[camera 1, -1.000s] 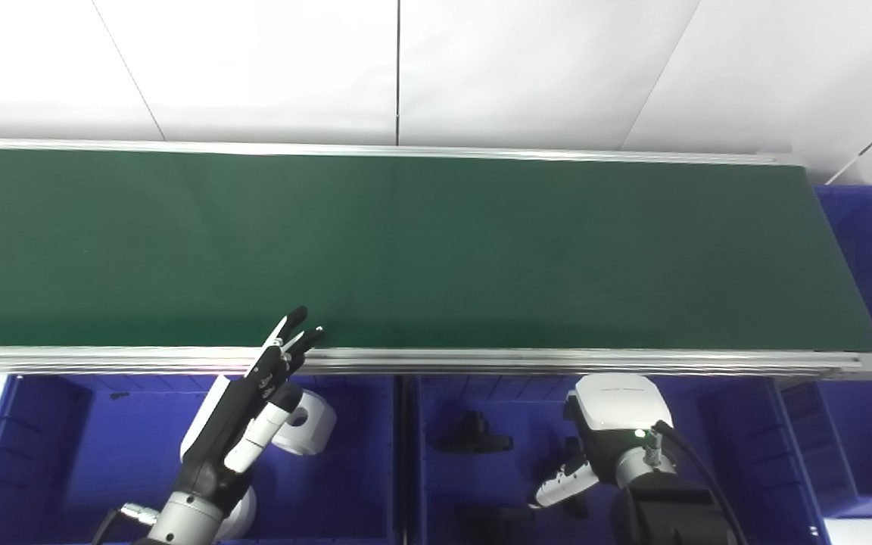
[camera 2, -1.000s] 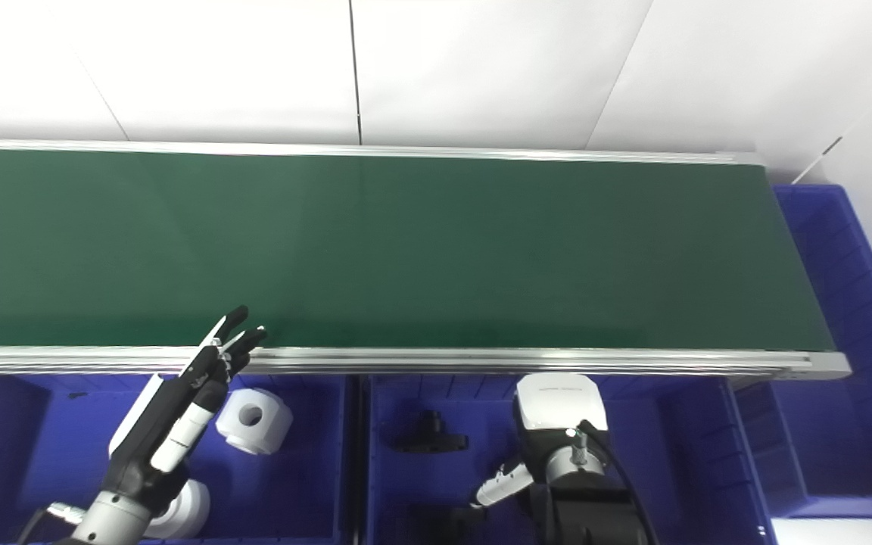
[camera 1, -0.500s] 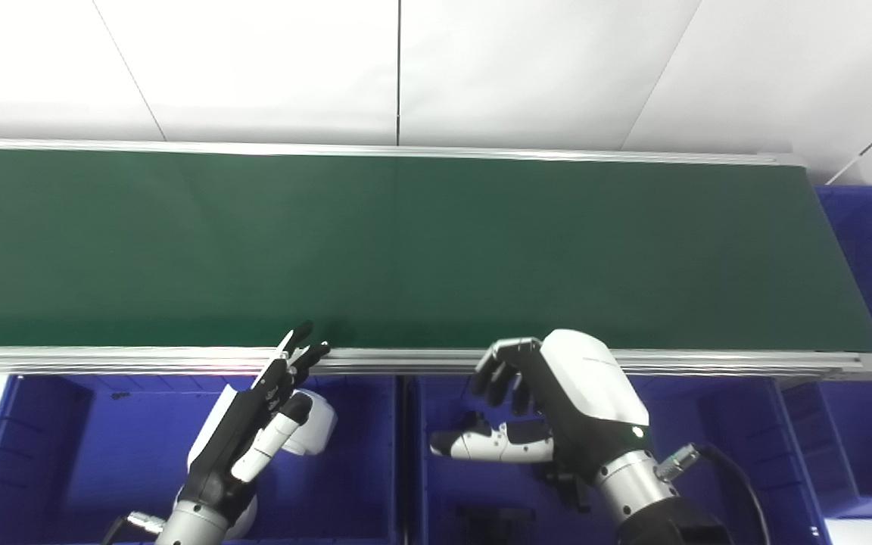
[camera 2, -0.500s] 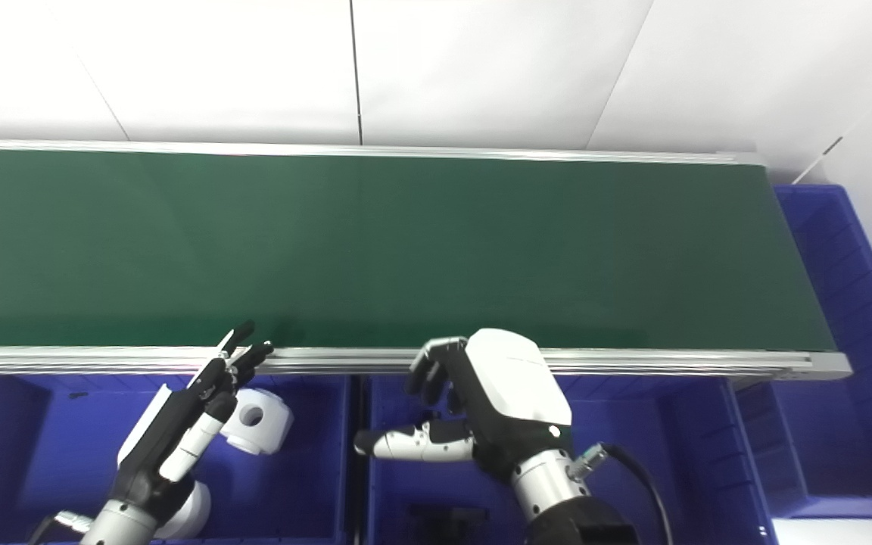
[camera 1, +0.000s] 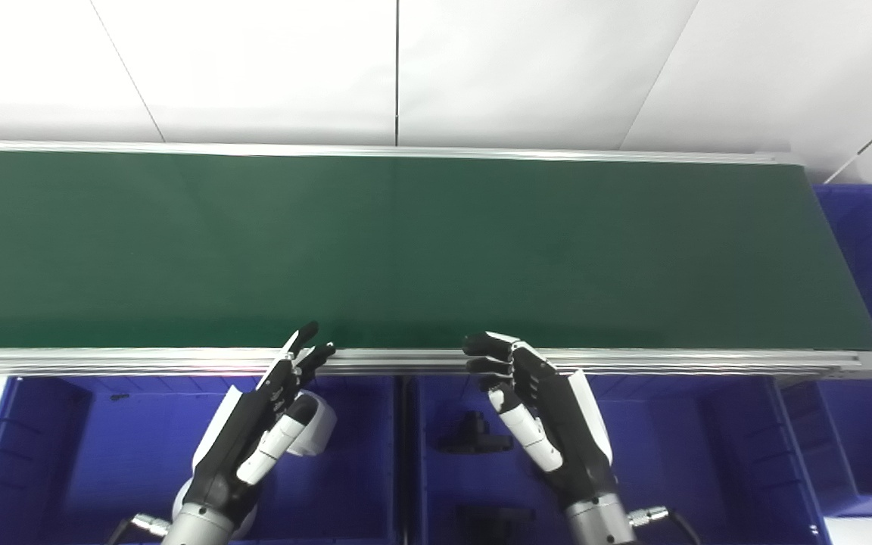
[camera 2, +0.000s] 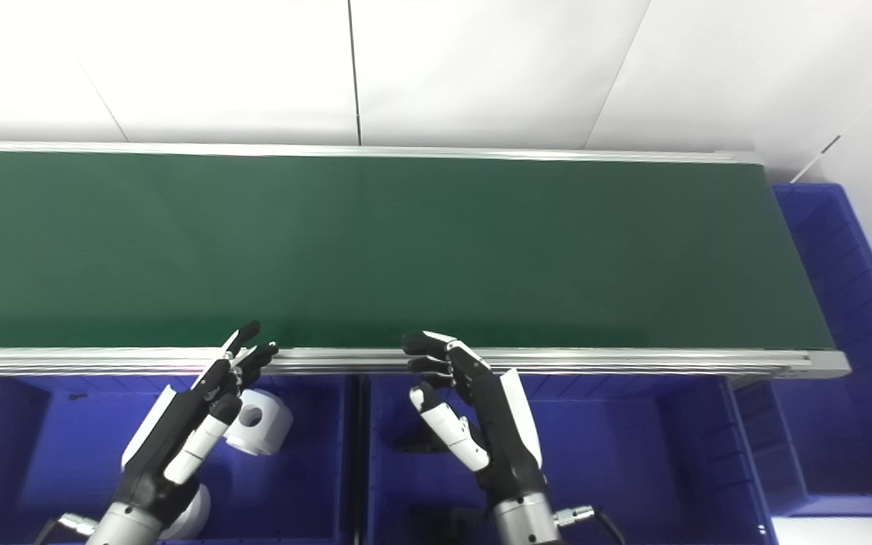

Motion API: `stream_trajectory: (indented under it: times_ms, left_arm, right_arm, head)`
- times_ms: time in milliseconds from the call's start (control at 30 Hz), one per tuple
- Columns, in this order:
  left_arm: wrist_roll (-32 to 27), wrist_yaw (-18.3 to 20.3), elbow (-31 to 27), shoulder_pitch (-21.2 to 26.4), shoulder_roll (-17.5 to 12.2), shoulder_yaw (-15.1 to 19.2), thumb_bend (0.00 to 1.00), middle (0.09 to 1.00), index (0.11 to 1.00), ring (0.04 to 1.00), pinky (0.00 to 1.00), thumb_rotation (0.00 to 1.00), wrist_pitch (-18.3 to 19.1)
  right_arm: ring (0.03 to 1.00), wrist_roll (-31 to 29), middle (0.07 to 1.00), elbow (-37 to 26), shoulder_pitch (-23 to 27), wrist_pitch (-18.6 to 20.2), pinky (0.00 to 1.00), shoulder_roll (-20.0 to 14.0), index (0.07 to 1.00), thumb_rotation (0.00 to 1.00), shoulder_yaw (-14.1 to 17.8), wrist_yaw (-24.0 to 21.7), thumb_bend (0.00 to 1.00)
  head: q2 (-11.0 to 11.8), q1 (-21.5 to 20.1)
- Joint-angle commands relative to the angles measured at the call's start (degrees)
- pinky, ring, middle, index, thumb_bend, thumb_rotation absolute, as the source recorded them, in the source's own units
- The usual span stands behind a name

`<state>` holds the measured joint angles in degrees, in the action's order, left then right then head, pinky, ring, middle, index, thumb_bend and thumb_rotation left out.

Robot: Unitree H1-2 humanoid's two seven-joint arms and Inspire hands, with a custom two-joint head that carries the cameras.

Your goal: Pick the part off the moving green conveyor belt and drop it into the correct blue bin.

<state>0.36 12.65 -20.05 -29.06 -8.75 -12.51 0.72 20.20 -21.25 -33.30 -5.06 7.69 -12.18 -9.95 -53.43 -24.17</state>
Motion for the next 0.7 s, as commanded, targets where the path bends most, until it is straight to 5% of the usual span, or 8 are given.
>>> stream_trajectory:
  times_ms: [0, 367, 500, 667]
  left_arm:
    - [-0.31, -0.37, -1.93, -0.13, 0.41, -0.09, 0.6, 0.908, 0.977, 0.952, 0.98, 0.84, -1.09]
    - [-0.08, -0.16, -3.68, 0.33, 0.65, -0.28, 0.6, 0.907, 0.977, 0.968, 1.0, 0.84, 1.37]
    - [-0.07, -0.23, -3.42, 0.4, 0.91, -0.39, 0.59, 0.907, 0.977, 0.964, 1.0, 0.84, 1.02]
    - [0.07, -0.23, -4.23, 0.54, 1.04, -0.46, 0.59, 0.91, 0.974, 0.967, 1.0, 0.83, 2.25]
  right_arm:
    - [0.768, 0.35, 0.8, 0.73, -0.29, -3.44, 0.7, 1.18, 0.776, 1.0, -2.55, 2.36, 0.81]
    - [0.929, 0.85, 0.919, 4.5, 2.02, -5.74, 0.92, -2.59, 0.91, 1.0, -7.17, 7.25, 0.69]
    - [0.994, -0.06, 0.986, 4.52, 2.53, -6.21, 0.99, -3.94, 0.987, 1.0, -8.33, 7.53, 0.8]
    - [1.0, -1.24, 1.0, 3.94, 2.64, -5.91, 1.0, -4.54, 1.0, 1.0, -9.05, 7.63, 0.81]
  head:
    - [-0.47, -0.12]
    - [-1.89, 0.49]
    - [-2.09, 0.89]
    - [-2.89, 0.41]
